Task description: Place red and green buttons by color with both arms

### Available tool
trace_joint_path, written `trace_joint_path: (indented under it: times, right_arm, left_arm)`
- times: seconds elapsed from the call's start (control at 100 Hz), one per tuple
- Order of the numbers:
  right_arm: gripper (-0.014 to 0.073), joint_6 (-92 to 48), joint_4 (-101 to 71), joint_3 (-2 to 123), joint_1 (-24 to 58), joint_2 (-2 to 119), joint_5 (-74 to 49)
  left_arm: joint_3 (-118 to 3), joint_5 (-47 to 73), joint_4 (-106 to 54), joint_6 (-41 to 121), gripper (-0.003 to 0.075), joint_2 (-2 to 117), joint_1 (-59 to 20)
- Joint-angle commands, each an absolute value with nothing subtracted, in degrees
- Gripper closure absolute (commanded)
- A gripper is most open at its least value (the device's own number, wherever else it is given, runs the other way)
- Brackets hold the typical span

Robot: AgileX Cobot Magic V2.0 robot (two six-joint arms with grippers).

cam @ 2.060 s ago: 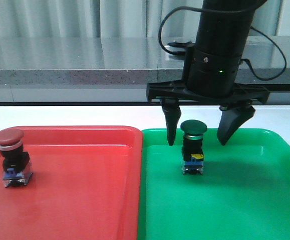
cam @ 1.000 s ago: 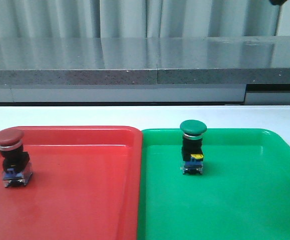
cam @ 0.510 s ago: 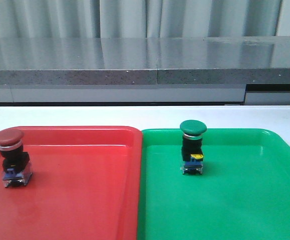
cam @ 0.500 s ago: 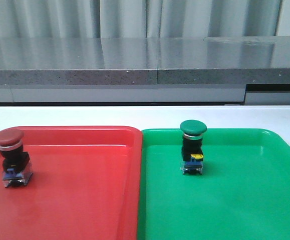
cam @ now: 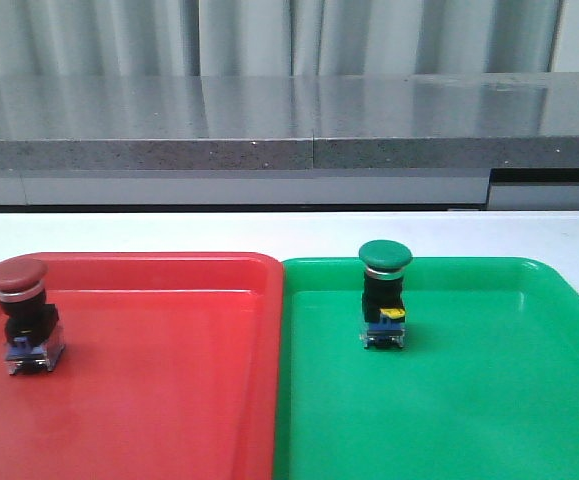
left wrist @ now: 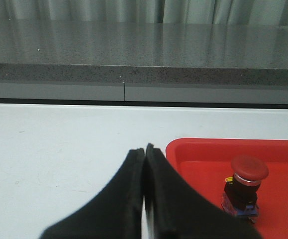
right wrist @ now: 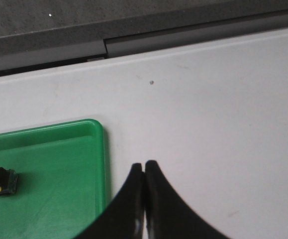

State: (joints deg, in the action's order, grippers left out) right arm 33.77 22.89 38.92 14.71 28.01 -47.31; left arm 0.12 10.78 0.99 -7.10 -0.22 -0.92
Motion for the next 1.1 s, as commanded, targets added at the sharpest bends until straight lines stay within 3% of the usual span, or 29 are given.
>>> trace_joint_path:
  times: [0.0, 0.31, 0.74, 1.09]
  right_arm:
    - [0.0657, 33.77, 26.13, 38.46, 14.50, 26.55, -41.57]
    - [0.0657, 33.30, 27.28, 28.32, 13.53, 17.81, -30.96]
    - [0.0657, 8.10, 2.15, 11.38, 0.09, 4.98, -10.80]
    - [0.0657, 7.43, -1.10, -0.13, -3.15, -1.78, 1.35]
  left_arm:
    - [0.78, 5.89, 0.70, -7.18, 0.0741, -2.06, -0.91]
    - [0.78, 5.89, 0.70, -7.18, 0.0741, -2.06, -0.91]
    - [0.78, 5.89, 0.70, -7.18, 0.0741, -2.06, -0.91]
    - [0.78, 5.89, 0.70, -7.18, 0.0741, -2.06, -0.91]
